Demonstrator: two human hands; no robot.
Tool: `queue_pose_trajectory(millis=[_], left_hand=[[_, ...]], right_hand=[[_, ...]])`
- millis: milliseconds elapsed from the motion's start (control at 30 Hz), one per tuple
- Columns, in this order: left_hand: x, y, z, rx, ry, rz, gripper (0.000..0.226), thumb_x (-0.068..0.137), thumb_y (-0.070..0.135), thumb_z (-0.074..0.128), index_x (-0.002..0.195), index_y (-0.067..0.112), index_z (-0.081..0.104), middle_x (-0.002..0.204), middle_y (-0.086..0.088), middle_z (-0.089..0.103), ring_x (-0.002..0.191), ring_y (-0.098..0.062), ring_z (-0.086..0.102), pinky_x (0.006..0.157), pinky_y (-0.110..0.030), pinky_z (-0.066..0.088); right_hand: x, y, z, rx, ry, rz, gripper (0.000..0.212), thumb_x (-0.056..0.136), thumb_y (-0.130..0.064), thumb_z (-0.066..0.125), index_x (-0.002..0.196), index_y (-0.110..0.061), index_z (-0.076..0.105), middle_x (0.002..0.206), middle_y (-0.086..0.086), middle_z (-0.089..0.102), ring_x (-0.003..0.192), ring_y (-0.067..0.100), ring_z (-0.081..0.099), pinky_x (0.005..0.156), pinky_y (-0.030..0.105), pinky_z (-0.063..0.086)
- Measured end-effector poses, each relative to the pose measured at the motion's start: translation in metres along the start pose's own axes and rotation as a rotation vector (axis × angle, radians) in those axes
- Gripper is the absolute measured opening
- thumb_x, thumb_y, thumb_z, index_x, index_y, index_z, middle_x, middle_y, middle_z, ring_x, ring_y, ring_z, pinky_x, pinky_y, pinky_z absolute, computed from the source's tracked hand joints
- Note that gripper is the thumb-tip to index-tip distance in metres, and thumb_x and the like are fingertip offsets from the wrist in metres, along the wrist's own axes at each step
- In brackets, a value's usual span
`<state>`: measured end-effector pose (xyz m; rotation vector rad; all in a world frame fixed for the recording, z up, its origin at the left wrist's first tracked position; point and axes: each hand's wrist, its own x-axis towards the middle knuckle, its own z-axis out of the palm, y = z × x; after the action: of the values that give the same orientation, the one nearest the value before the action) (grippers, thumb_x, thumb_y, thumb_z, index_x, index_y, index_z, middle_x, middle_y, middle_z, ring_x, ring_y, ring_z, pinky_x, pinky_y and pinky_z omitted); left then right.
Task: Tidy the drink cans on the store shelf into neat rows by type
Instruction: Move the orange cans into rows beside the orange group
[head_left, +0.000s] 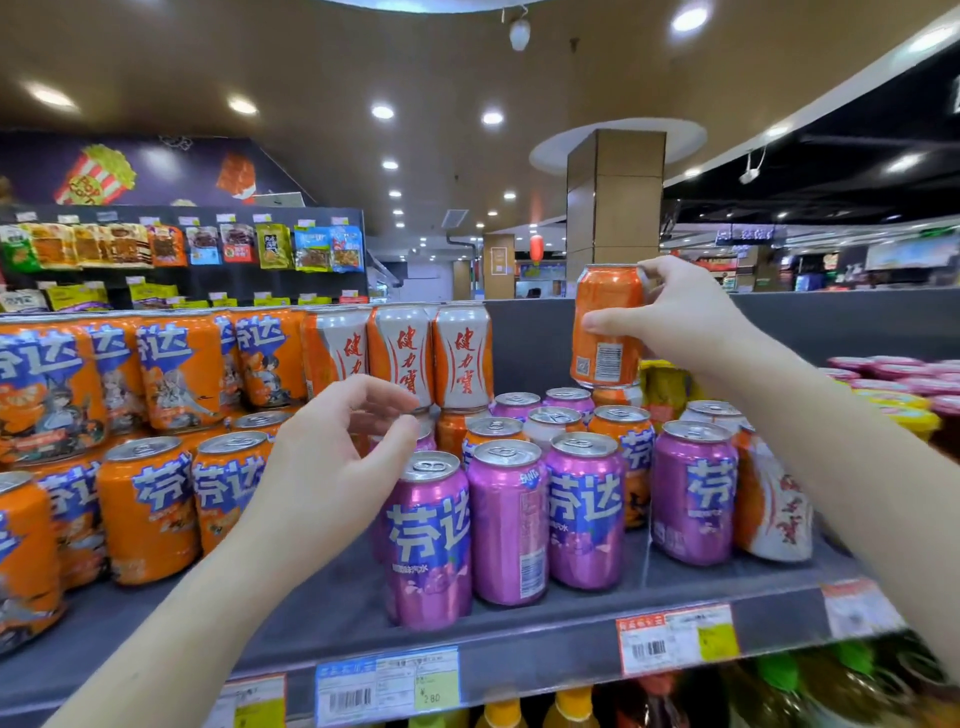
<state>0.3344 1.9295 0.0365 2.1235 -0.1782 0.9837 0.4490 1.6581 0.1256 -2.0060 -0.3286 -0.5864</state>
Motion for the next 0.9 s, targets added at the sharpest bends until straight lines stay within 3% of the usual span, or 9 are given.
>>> queue_pose_trajectory(millis=[167,267,400,600,900], left_hand=[[0.008,0.017,0.009,0.033,-0.067,0.028,0.010,0.093,0.029,0.067,0.102,0.034,0.068,0.095,0.020,0.070,0.088,0.007,0.065,0.063,-0.009,0.046],[0.012,0.026,0.014,0.057,-0.084,0.047,0.008,0.094,0.029,0.066,0.100,0.033,0.068,0.093,0.021,0.070,0.087,0.003,0.066,0.064,-0.009,0.044],[0.012,0.030,0.018,0.079,-0.076,0.084,0.006,0.093,0.029,0.066,0.096,0.033,0.069,0.089,0.020,0.070,0.088,0.010,0.063,0.064,-0.007,0.045],[0.007,0.024,0.012,0.078,-0.041,0.084,0.010,0.089,0.023,0.071,0.090,0.033,0.071,0.086,0.022,0.072,0.087,0.010,0.065,0.069,-0.009,0.046],[0.010,0.009,0.006,0.078,0.006,0.004,0.009,0.091,0.023,0.070,0.094,0.031,0.071,0.087,0.018,0.072,0.083,0.008,0.066,0.065,-0.013,0.048]], right_hand=[[0.001,0.012,-0.004,-0.035,-0.016,0.048,0.075,0.074,-0.035,0.088,0.135,-0.023,0.046,0.119,-0.001,0.063,0.105,0.021,0.066,0.088,0.047,0.059],[0.001,0.012,0.003,-0.047,-0.038,0.008,0.073,0.075,-0.037,0.087,0.134,-0.023,0.046,0.120,0.000,0.064,0.106,0.021,0.066,0.088,0.046,0.059],[0.002,0.003,0.020,-0.023,-0.102,-0.035,0.072,0.076,-0.038,0.085,0.134,-0.022,0.045,0.121,-0.001,0.062,0.109,0.020,0.065,0.088,0.043,0.059],[-0.004,0.007,0.046,-0.037,-0.133,-0.081,0.076,0.076,-0.042,0.084,0.138,-0.023,0.044,0.116,-0.005,0.061,0.101,0.014,0.061,0.063,0.018,0.048],[-0.008,0.012,0.040,-0.011,-0.206,-0.081,0.080,0.080,-0.043,0.082,0.144,-0.027,0.038,0.119,-0.004,0.059,0.106,0.016,0.061,0.066,0.020,0.051]])
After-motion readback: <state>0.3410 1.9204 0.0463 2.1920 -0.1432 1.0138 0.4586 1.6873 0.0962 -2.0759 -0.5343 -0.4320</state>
